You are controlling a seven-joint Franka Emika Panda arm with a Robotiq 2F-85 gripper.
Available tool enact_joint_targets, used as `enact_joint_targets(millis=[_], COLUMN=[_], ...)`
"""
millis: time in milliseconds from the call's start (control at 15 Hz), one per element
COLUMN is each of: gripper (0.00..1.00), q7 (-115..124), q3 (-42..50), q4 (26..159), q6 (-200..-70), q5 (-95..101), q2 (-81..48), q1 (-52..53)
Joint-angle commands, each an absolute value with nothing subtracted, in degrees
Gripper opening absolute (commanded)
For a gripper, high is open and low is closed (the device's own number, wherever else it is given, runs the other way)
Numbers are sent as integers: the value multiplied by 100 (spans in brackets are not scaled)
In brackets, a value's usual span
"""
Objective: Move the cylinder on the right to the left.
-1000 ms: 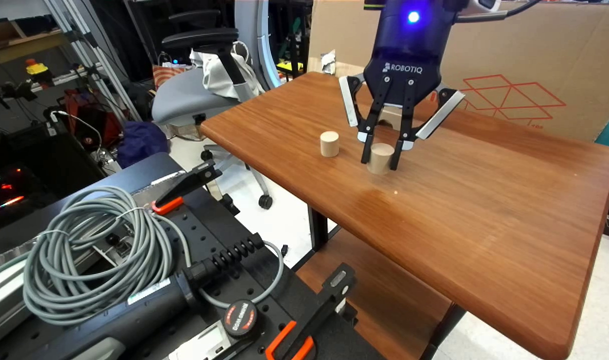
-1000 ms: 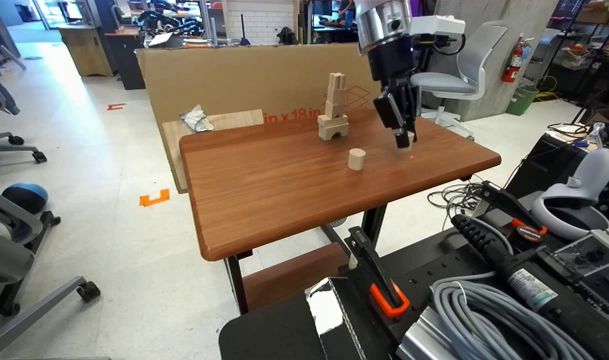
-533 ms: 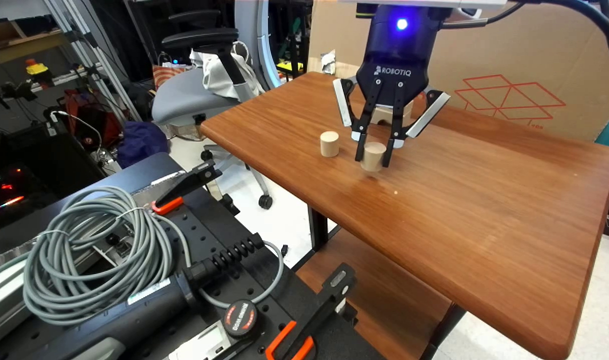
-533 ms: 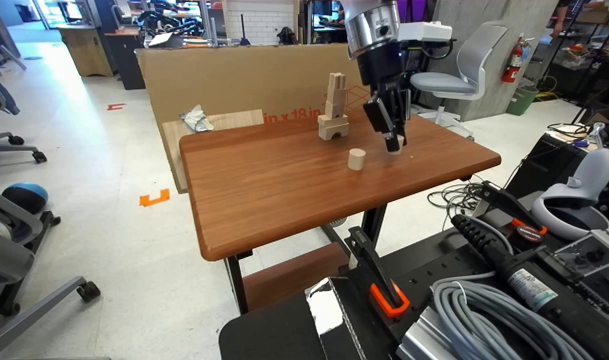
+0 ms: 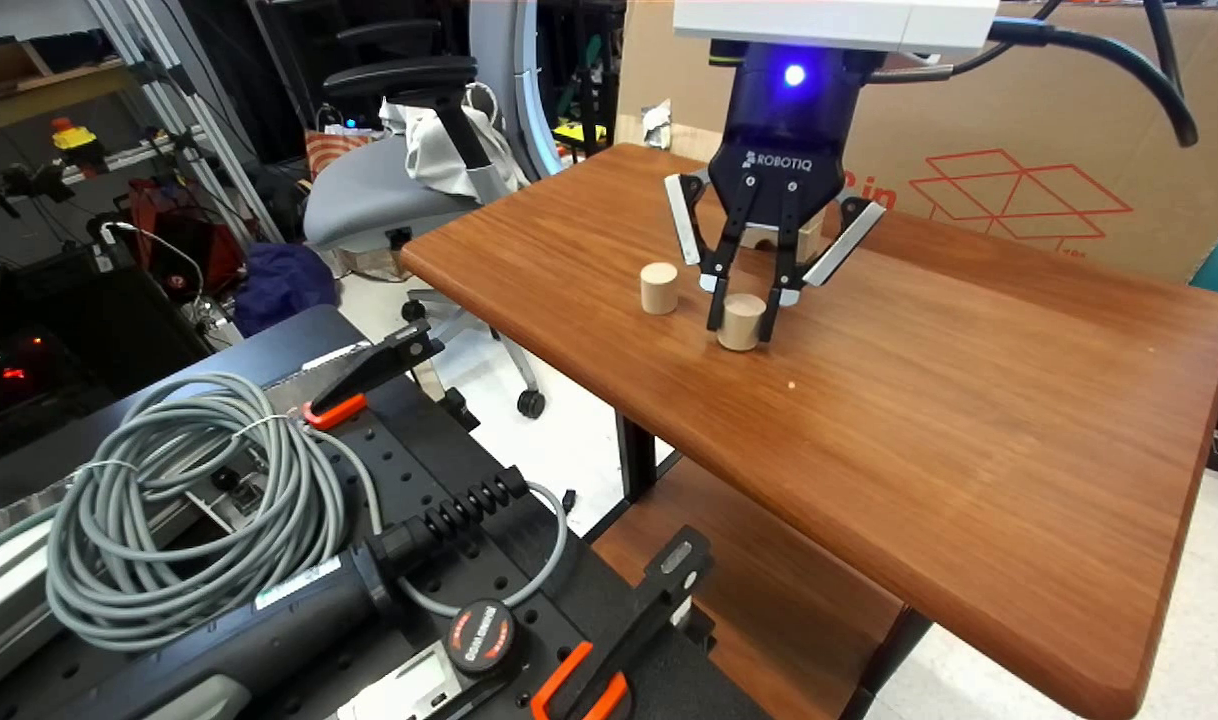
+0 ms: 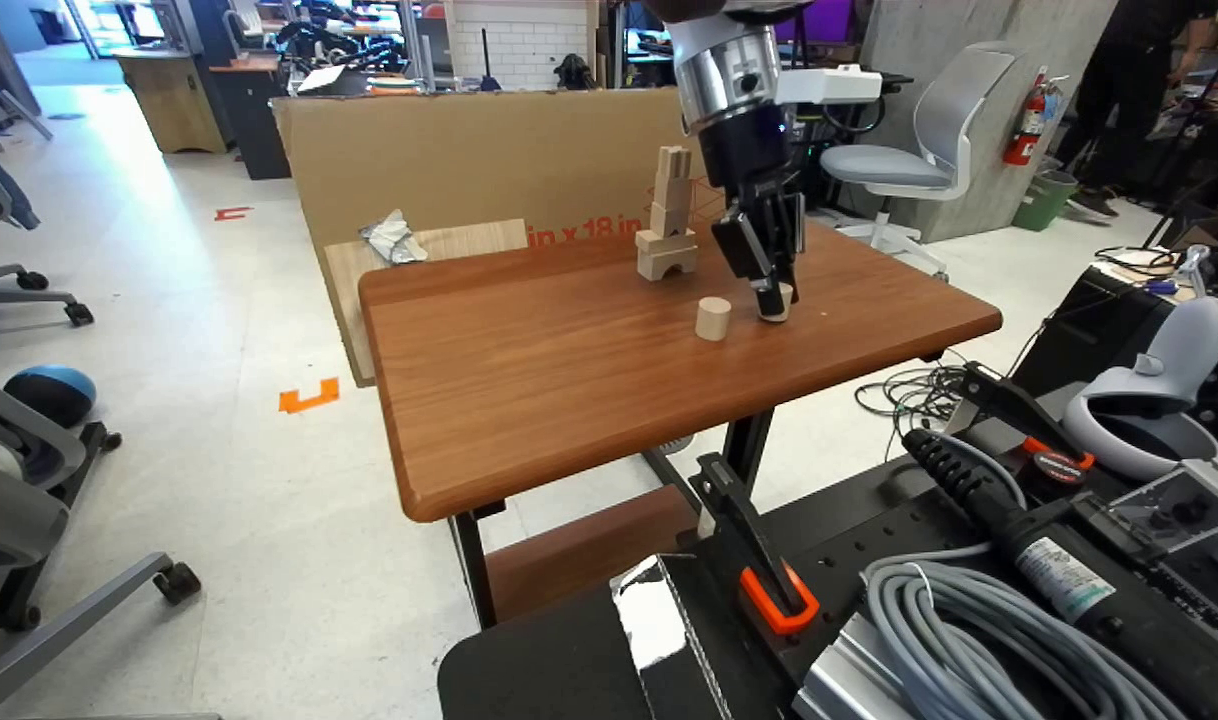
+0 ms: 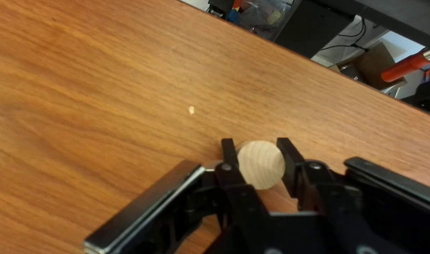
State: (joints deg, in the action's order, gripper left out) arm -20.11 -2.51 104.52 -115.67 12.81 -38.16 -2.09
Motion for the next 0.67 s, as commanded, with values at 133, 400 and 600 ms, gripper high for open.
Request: enact_joint_targets(millis=[133, 400, 600], gripper=[58, 87, 100], q7=[-2132, -2205, -2289], q3=[-267, -283, -302], q4=[10351, 10513, 10607], q6=[-11428, -11629, -11683], q5=[1275, 1272, 1214], q2=[-3857, -3725, -3613], q1=[-201, -236, -300])
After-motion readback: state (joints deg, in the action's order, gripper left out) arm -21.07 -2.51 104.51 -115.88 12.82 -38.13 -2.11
